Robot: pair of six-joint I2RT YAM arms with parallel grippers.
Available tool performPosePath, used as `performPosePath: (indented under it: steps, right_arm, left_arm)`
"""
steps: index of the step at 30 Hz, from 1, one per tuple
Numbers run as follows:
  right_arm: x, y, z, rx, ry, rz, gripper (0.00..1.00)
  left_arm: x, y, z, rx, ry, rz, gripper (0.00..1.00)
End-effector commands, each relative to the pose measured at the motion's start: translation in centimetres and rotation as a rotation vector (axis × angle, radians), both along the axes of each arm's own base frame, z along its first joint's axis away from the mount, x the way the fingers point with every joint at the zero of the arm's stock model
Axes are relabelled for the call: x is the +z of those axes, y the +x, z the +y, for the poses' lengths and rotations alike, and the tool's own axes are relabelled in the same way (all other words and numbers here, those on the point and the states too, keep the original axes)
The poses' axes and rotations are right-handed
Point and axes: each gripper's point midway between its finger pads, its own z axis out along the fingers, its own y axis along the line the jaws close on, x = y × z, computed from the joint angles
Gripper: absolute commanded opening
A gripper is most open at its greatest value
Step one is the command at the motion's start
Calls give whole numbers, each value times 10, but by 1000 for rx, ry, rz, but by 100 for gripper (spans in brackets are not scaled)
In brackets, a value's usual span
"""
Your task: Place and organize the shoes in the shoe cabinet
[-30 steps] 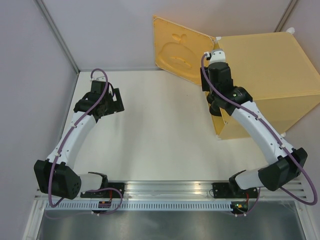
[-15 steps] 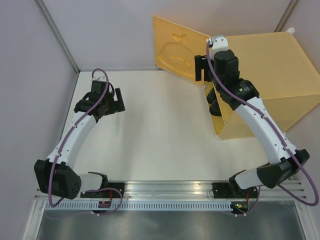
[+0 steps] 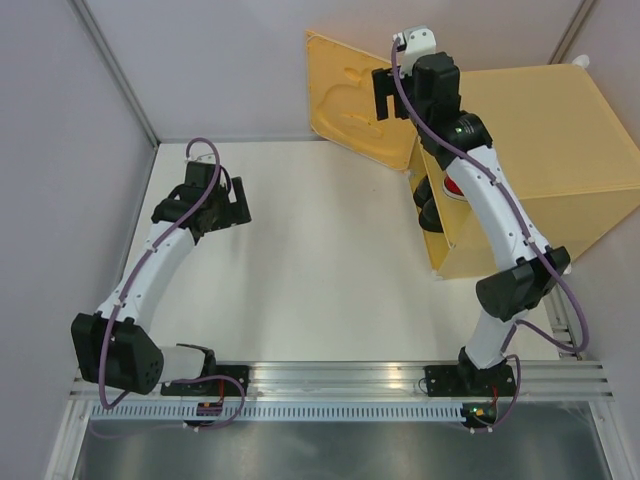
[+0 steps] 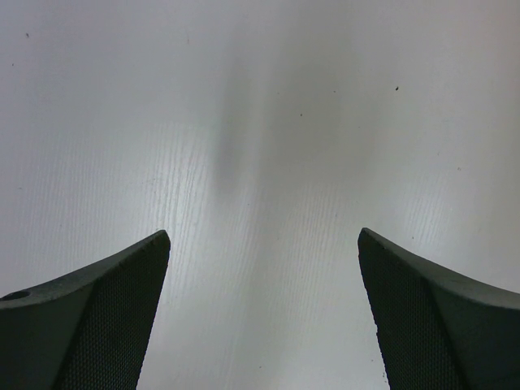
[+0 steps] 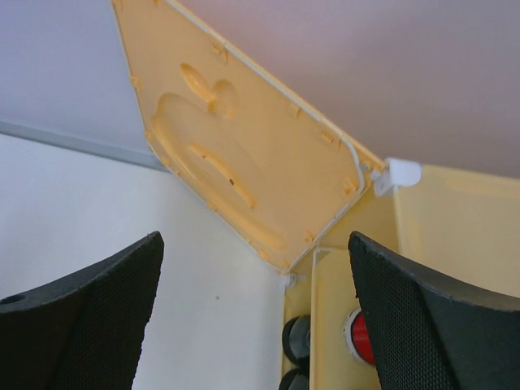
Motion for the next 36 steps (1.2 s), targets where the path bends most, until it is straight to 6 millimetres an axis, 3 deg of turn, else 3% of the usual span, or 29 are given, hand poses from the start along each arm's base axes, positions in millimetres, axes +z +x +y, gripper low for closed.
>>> performPosePath:
  steps: [1, 2, 3, 5, 6, 12, 20, 22, 30, 36]
  right_arm:
    - [41, 24, -4, 49, -3, -144, 98]
    - [52, 28, -7, 66, -2, -171, 98]
    - [42, 39, -6, 74, -21, -162, 98]
    - [46, 50, -9, 90, -58, -195, 98]
    - [35, 60, -5, 111, -70, -183, 98]
    - [16, 95, -6, 139, -147, -228, 98]
    - [1, 131, -12, 84, -183, -288, 98]
    - [4, 135, -12, 80, -190, -307, 98]
    - [-18, 152, -11, 98, -242, -297, 98]
    - [-29, 147, 2, 199, -266, -249, 98]
  left_arm:
    - [-1, 7, 3, -14, 34, -15, 99]
    - [-1, 7, 3, -14, 35, -13, 99]
    - [-2, 6, 3, -14, 37, -12, 99]
    - [-3, 7, 4, -12, 40, -11, 99]
    - [-4, 7, 4, -13, 41, -9, 99]
    - [-11, 8, 3, -23, 48, 11, 99]
    - [-16, 10, 6, -15, 70, 20, 99]
    - [-18, 11, 6, -16, 72, 24, 99]
    - [-22, 11, 7, -16, 78, 36, 99]
    - [-25, 11, 4, -25, 72, 46, 99]
